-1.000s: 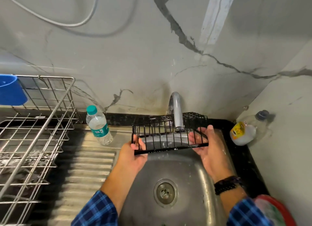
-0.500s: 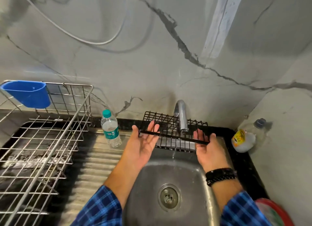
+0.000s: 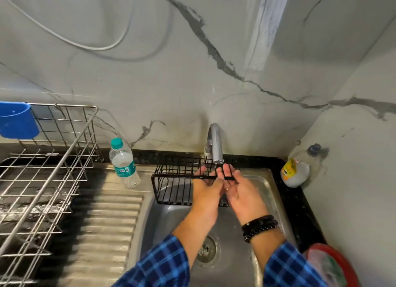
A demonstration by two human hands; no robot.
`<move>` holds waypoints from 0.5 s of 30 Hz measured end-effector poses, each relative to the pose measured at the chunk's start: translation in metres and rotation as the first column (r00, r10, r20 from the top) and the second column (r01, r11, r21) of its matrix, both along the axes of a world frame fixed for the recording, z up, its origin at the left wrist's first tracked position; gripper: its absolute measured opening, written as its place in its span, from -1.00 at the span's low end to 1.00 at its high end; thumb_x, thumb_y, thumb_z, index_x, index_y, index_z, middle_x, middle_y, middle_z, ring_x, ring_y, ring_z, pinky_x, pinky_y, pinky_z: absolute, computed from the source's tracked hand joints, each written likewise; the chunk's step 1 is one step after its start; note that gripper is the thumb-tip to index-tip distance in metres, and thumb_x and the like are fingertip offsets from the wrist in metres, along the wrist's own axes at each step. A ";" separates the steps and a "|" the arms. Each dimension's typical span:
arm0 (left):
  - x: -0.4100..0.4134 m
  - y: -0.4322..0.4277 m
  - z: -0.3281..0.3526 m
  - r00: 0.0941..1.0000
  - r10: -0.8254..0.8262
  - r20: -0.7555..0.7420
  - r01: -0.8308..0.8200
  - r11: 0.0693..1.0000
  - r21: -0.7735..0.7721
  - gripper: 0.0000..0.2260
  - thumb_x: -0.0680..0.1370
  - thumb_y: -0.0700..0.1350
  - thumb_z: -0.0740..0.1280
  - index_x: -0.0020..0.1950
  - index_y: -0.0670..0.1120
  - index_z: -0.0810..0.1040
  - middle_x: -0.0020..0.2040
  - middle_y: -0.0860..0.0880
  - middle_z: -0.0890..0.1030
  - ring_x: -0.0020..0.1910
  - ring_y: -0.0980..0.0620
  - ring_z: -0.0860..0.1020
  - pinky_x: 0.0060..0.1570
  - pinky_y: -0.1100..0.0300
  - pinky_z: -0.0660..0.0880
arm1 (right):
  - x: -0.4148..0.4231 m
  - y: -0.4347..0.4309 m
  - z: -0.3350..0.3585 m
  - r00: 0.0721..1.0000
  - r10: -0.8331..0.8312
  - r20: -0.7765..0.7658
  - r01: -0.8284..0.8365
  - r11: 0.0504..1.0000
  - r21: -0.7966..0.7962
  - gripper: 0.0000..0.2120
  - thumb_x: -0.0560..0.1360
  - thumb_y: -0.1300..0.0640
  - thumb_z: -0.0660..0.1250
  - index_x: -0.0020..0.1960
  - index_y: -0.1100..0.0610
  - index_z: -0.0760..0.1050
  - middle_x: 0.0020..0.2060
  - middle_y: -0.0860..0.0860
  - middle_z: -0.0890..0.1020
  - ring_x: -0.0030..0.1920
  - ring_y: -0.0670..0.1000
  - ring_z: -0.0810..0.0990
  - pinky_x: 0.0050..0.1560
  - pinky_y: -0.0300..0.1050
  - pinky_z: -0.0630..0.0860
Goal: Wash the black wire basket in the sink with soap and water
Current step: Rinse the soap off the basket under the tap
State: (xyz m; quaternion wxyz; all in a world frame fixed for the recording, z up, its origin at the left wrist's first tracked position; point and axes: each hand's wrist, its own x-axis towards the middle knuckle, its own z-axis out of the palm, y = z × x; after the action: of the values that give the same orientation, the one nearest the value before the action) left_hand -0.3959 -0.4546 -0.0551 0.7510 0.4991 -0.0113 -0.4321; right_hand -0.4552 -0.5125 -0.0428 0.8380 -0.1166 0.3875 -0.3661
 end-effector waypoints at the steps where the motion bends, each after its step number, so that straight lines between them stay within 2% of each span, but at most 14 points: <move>1: -0.002 -0.004 0.000 0.999 -0.019 0.045 0.019 1.000 0.004 -0.71 0.57 -0.36 0.34 0.23 -0.11 0.45 0.14 -0.29 0.65 0.11 -0.19 0.67 0.13 -0.03 0.61 | 0.002 -0.001 0.002 1.000 -0.006 0.012 0.006 1.000 0.011 -0.79 0.68 0.26 0.15 0.22 0.34 0.47 0.00 0.19 0.64 0.01 0.15 0.68 -0.10 0.01 0.69; 4: 0.005 -0.003 0.003 0.995 -0.026 0.092 0.028 0.999 -0.023 -0.84 0.66 -0.25 0.24 0.23 -0.24 0.48 0.07 -0.32 0.67 0.02 -0.16 0.70 -0.03 0.07 0.66 | 0.000 -0.007 0.007 0.998 -0.039 0.039 0.039 0.999 0.006 -0.83 0.69 0.27 0.12 0.18 0.28 0.45 0.01 0.19 0.63 -0.10 0.10 0.71 0.03 0.09 0.66; 6: 0.014 0.002 0.006 0.995 0.034 0.095 -0.034 0.999 0.001 -0.79 0.71 -0.14 0.14 0.24 -0.19 0.49 0.02 -0.25 0.70 -0.04 -0.10 0.72 -0.10 0.13 0.66 | -0.002 -0.013 0.010 0.997 -0.063 0.046 0.064 0.998 -0.001 -0.82 0.68 0.29 0.12 0.25 0.29 0.40 0.11 0.19 0.61 -0.01 0.08 0.69 0.13 0.10 0.57; 8: 0.029 0.009 0.004 0.989 0.138 0.059 -0.139 0.990 0.009 -0.76 0.72 -0.06 0.08 0.27 -0.11 0.45 0.03 -0.22 0.69 -0.04 -0.08 0.72 -0.10 0.13 0.66 | -0.007 -0.023 0.009 0.990 -0.132 0.055 0.131 0.991 0.015 -0.77 0.68 0.30 0.10 0.33 0.27 0.34 0.13 0.18 0.59 0.05 0.07 0.65 0.21 0.11 0.51; 10: 0.047 0.013 0.004 0.976 0.217 0.011 -0.217 0.976 0.008 -0.75 0.71 -0.03 0.08 0.23 -0.12 0.46 0.07 -0.21 0.67 0.01 -0.09 0.71 -0.07 0.14 0.66 | -0.015 -0.035 0.008 0.984 -0.168 0.053 0.166 0.985 0.035 -0.78 0.69 0.30 0.07 0.29 0.28 0.38 0.08 0.18 0.60 0.05 0.07 0.64 0.30 0.12 0.47; 13: 0.059 0.011 0.006 0.979 0.198 -0.045 -0.198 0.980 0.010 -0.71 0.69 0.00 0.14 0.22 -0.16 0.51 0.13 -0.18 0.68 0.05 -0.09 0.70 -0.02 0.12 0.65 | -0.027 -0.037 0.009 0.987 -0.152 0.050 0.150 0.988 0.047 -0.78 0.70 0.30 0.04 0.16 0.28 0.45 0.08 0.21 0.62 0.17 0.10 0.61 0.37 0.12 0.42; 15: 0.056 0.005 0.007 0.981 0.174 -0.084 -0.172 0.985 0.025 -0.75 0.69 -0.10 0.18 0.29 -0.16 0.50 0.17 -0.15 0.67 0.05 -0.07 0.70 0.00 0.10 0.64 | -0.030 -0.033 0.006 0.989 -0.144 0.029 0.142 0.988 0.053 -0.81 0.70 0.32 0.05 0.10 0.26 0.44 0.16 0.24 0.59 0.25 0.11 0.58 0.40 0.14 0.40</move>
State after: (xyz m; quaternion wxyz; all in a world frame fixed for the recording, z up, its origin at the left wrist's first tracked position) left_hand -0.3398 -0.4493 -0.0486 0.7811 0.4857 0.0681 -0.3864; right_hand -0.4850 -0.5457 -0.0364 0.8184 -0.0611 0.3905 -0.4172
